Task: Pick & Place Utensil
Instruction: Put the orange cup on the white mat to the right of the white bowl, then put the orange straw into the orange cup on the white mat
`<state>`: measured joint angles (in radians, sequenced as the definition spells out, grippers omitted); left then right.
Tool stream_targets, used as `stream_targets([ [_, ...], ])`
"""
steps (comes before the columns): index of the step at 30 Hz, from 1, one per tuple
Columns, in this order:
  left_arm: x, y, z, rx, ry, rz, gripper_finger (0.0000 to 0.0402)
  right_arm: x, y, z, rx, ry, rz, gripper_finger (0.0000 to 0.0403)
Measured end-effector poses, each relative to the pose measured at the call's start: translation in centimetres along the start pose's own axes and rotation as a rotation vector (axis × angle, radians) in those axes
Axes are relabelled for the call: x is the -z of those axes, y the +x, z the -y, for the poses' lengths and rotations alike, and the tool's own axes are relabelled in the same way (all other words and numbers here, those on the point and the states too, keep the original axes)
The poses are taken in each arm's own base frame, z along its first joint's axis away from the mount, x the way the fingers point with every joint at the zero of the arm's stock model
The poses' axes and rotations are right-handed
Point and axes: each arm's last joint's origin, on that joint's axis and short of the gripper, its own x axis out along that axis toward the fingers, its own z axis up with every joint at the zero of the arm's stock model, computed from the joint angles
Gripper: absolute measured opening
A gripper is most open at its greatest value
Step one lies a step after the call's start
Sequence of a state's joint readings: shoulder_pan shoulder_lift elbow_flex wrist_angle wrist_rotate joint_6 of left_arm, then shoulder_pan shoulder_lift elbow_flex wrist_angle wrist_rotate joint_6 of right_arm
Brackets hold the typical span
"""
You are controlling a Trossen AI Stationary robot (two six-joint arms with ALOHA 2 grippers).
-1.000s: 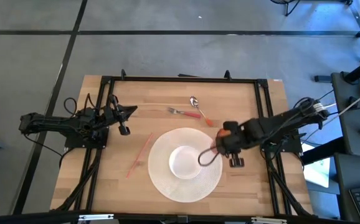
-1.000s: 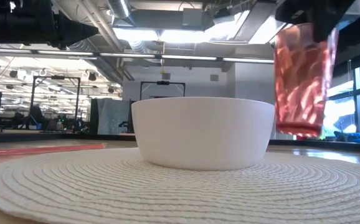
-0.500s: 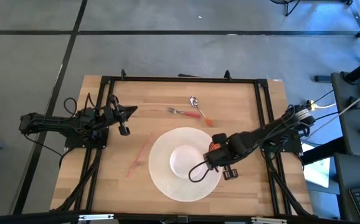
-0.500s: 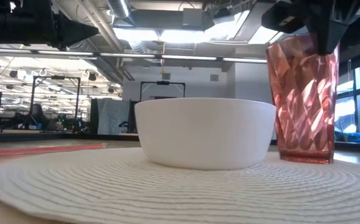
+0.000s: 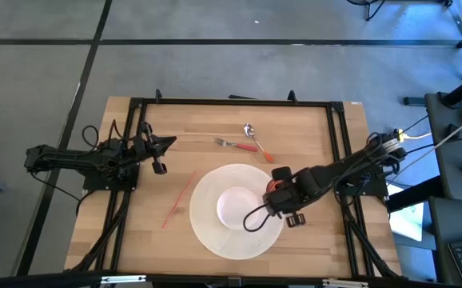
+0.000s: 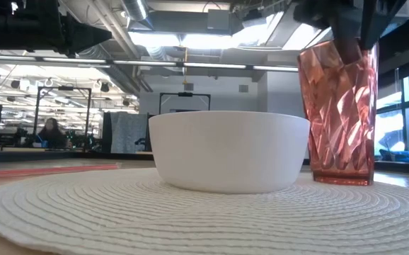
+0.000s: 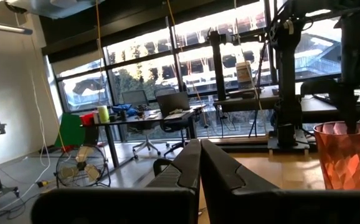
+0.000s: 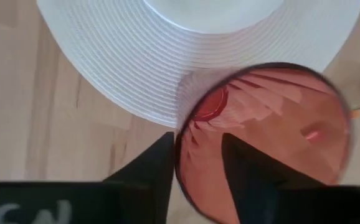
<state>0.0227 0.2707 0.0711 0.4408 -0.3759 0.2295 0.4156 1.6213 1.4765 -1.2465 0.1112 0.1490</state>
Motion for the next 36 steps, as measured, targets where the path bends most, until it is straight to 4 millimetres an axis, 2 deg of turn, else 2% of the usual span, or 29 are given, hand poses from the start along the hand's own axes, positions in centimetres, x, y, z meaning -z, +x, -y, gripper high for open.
stream_targets([
  [7, 0.0, 0.0, 0.0, 0.0, 0.0, 0.0, 0.0006, 2.4, -5.2, 1.0, -0.022, -0.031, 0.205, 0.0162],
  [9, 0.0, 0.0, 0.0, 0.0, 0.0, 0.0, 0.0006, 3.6, -7.3, 1.3, 0.008, -0.079, 0.371, 0.016],
  [12, 0.0, 0.0, 0.0, 0.001, -0.004, 0.0, 0.0006, 6.1, -10.9, 2.0, 0.063, -0.096, 0.732, 0.0146],
  [15, 0.0, 0.0, 0.0, 0.001, -0.006, 0.0, 0.0006, 9.7, -12.5, 2.7, 0.044, -0.075, 1.036, 0.0122],
  [18, 0.0, 0.0, 0.0, 0.001, -0.006, 0.0, 0.0006, 13.5, -11.4, 3.5, 0.047, -0.041, 1.206, 0.008],
  [21, 0.0, 0.0, 0.0, -0.005, -0.007, -0.001, 0.0006, 16.6, -8.8, 3.9, 0.052, 0.008, 1.361, 0.0023],
  [23, 0.0, 0.0, 0.0, -0.007, -0.007, -0.002, 0.0006, 17.9, -6.9, 4.0, 0.026, 0.041, 1.472, 0.0009],
  [27, 0.0, 0.0, 0.0, -0.008, -0.009, 0.003, 0.0006, 19.8, -3.9, 3.8, -0.038, 0.037, 1.611, 0.0006],
  [30, 0.0, 0.0, 0.0, -0.008, -0.021, 0.002, 0.0006, 20.5, -1.4, 3.5, -0.041, 0.006, 1.624, 0.0004],
  [36, 0.0, 0.0, 0.0, -0.008, -0.035, 0.002, 0.0006, 21.5, 1.2, 3.4, -0.029, 0.004, 1.681, 0.0003],
])
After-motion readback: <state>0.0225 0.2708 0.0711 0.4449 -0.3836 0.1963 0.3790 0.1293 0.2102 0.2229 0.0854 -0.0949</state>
